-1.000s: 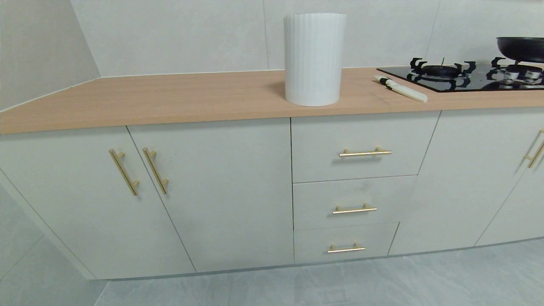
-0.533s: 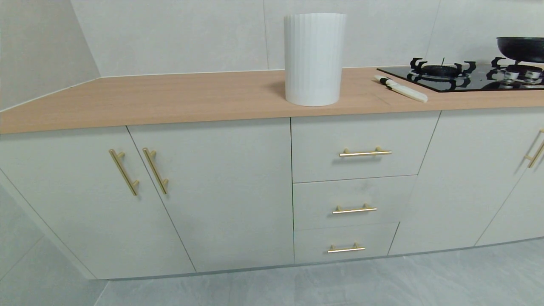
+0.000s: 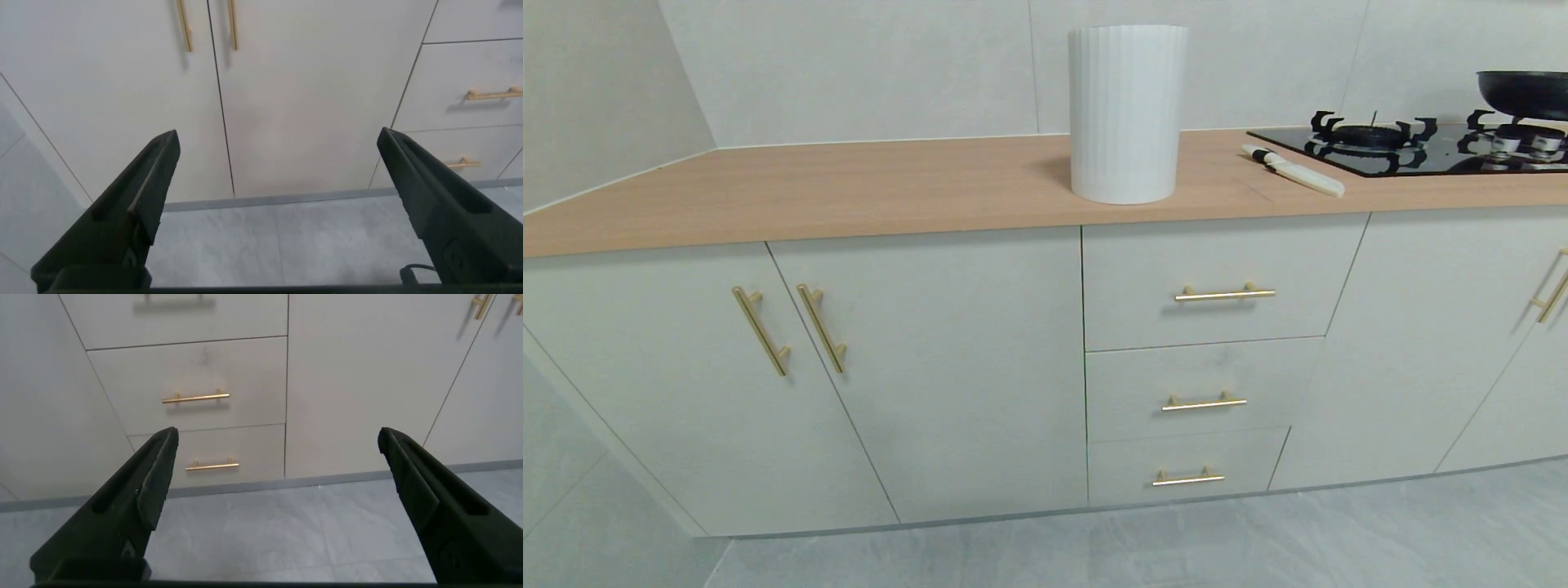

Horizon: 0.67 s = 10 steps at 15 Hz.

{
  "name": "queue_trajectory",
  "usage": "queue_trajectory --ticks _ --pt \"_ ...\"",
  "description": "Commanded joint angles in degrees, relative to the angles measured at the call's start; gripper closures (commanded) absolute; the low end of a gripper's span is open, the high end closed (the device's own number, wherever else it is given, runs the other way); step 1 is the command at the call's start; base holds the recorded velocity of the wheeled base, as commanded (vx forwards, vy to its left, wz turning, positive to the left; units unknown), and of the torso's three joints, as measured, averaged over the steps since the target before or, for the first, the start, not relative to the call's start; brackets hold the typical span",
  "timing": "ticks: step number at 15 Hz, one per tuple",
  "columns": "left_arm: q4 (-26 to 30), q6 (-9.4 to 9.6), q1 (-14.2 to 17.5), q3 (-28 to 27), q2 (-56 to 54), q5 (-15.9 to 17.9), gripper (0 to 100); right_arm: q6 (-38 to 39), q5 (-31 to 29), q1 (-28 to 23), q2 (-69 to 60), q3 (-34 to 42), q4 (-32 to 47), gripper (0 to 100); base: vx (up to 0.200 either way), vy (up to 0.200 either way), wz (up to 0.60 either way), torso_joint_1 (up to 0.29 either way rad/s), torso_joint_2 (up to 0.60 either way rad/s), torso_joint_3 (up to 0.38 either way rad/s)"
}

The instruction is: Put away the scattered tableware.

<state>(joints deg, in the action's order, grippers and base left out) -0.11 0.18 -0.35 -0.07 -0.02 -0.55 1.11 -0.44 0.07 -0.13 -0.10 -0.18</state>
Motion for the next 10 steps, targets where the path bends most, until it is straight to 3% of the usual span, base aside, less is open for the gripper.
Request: queue_trajectory --ticks 1,9,10 --pt "-0.07 -0.01 0.00 -0.01 0.02 0.02 0 -0.05 0.00 0.01 0.13 0.01 0.18 0 0.000 0.000 0.00 0.000 0.00 0.000" --pt "0.02 -0.01 0.00 -0.01 0.02 -0.07 0 0.03 0.18 0.01 0.22 0.01 0.09 0 0.000 0.000 0.00 0.000 0.00 0.000" --pt "0.02 -0.01 0.00 -0.01 0.02 -0.07 0 0.03 0.26 0.01 0.22 0.01 0.09 0 0.000 0.000 0.60 0.002 0.01 0.002"
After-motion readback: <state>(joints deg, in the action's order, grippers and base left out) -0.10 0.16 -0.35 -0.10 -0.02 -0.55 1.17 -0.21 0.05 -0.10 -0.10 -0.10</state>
